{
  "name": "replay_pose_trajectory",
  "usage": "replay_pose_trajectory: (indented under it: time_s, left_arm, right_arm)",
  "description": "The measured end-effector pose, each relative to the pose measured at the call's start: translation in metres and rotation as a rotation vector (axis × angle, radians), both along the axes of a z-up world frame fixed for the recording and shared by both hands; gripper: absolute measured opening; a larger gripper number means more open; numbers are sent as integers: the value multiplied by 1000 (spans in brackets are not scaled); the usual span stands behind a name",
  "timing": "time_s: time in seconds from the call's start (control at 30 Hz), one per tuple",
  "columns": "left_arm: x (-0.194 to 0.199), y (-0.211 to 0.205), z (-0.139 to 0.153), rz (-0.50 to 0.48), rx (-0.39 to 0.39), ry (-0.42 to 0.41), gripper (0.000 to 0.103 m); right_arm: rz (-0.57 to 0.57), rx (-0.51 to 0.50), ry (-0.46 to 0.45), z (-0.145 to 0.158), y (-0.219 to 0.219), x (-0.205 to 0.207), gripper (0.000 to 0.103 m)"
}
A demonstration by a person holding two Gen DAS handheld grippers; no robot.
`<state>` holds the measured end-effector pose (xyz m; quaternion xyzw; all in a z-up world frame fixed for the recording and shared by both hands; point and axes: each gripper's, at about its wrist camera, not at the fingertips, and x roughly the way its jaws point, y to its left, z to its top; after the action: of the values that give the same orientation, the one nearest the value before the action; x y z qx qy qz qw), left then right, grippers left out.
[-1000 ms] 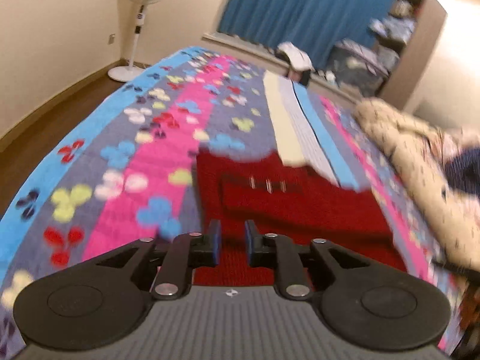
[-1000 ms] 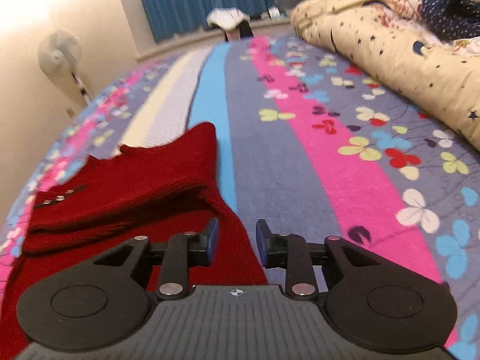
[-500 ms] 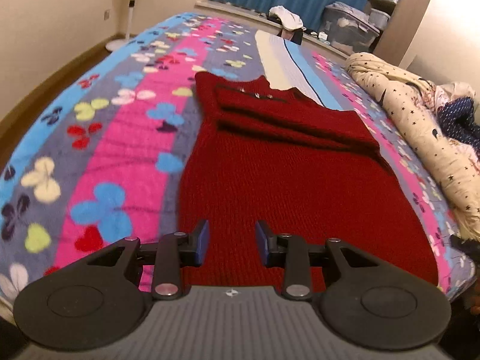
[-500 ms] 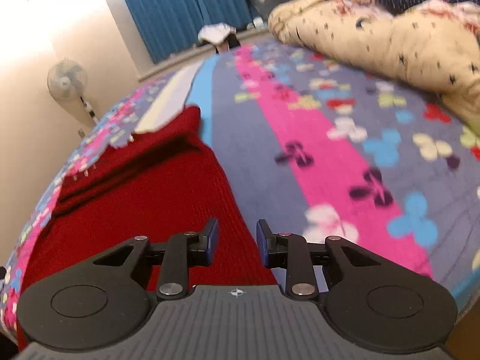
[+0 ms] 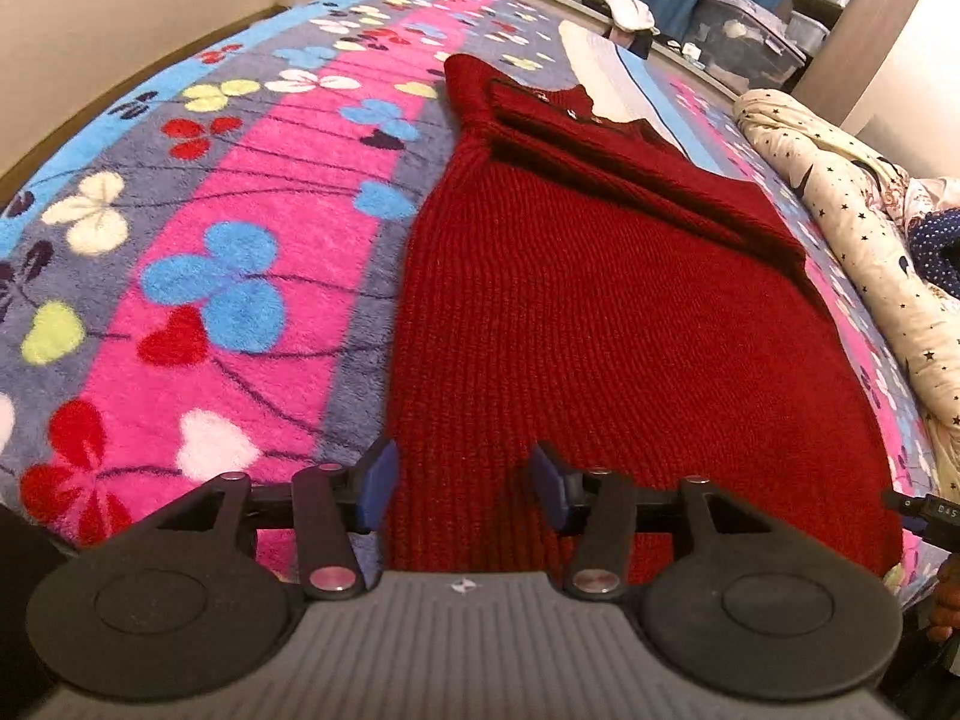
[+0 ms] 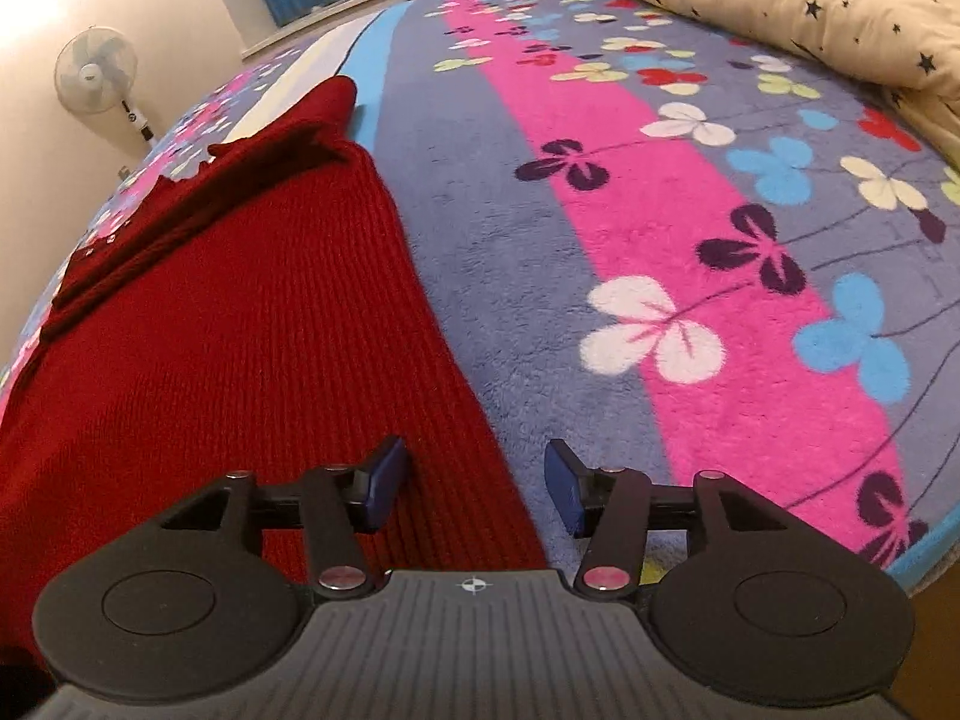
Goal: Fold small clothes
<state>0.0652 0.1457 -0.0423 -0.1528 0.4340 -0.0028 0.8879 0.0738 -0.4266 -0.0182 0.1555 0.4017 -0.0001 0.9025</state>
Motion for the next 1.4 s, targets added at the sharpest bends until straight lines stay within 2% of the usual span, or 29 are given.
replay_pose_trajectory:
  time_s: [0.1,0.17,0.23,0.27,0.3,0.33,0.37,0.4,0.47,0.57,0.63,0.7,0.77,0.8,0.83,0.87,0.9,0.93,1.0,1.07,1.27,1.4]
  left_arm:
    - [-1,0,-3,30,29,23,59]
    - [-2,3,-4,33,21,22,59]
    - [-4,1,-7,18,29,21,59]
    - [-4,-1,-8,9,34,19,58]
    - [-5,-4,-8,-1,45,16,53]
    - [-5,-5,-8,-16,45,12,43]
    - [-6,-7,-8,-38,37,5,16]
    - [-8,-9,-6,-49,45,-11,12]
    - [-14,-10,1,-65,47,-64,10]
    - [-28,-3,17,-51,18,-176,10]
    - [-33,5,23,-31,-10,-214,10]
    - [-30,12,19,-17,-52,-178,11]
    - [-23,13,9,-18,-80,-82,13]
    - [-20,13,5,-17,-83,-42,15]
    - [-17,11,-1,-19,-82,5,19]
    - [-16,12,-3,-13,-77,27,29]
    - [-17,13,-6,-6,-70,40,34]
    - [-17,13,-6,-5,-66,48,35]
    - [-18,15,-7,-1,-69,59,39]
    - [-20,15,-8,2,-73,68,39]
    - [-26,9,-9,-19,-61,86,39]
    - [-28,2,-9,-47,-40,82,38]
  right_arm:
    - [-4,5,-15,-4,0,-3,56]
    - [-3,-5,-31,-3,2,-4,56]
    - [-8,-25,-65,-2,6,-5,45]
    - [-6,-26,-79,-1,7,-5,31]
    - [-5,-23,-91,-1,8,-6,16]
    - [-10,-27,-106,0,9,-7,15]
    - [-15,-24,-121,2,10,-8,9]
    - [-22,-9,-143,3,9,-11,7]
    - [-37,50,-200,11,3,-20,7]
    - [-51,159,-306,27,-10,-36,7]
    - [-45,172,-329,34,-13,-43,7]
    - [-31,172,-293,32,-12,-41,7]
    - [-37,187,-204,24,-14,-30,8]
    - [-63,179,-159,20,-15,-24,13]
    - [-89,173,-126,16,-16,-19,15]
    - [-111,172,-97,13,-19,-15,17]
    - [-117,183,-75,11,-21,-12,21]
    - [-120,196,-60,9,-23,-10,25]
    - [-118,205,-36,6,-25,-9,41]
    - [-138,184,-19,4,-24,-12,46]
    - [-90,166,11,1,-17,-13,47]
    - [-35,57,31,-1,3,-9,49]
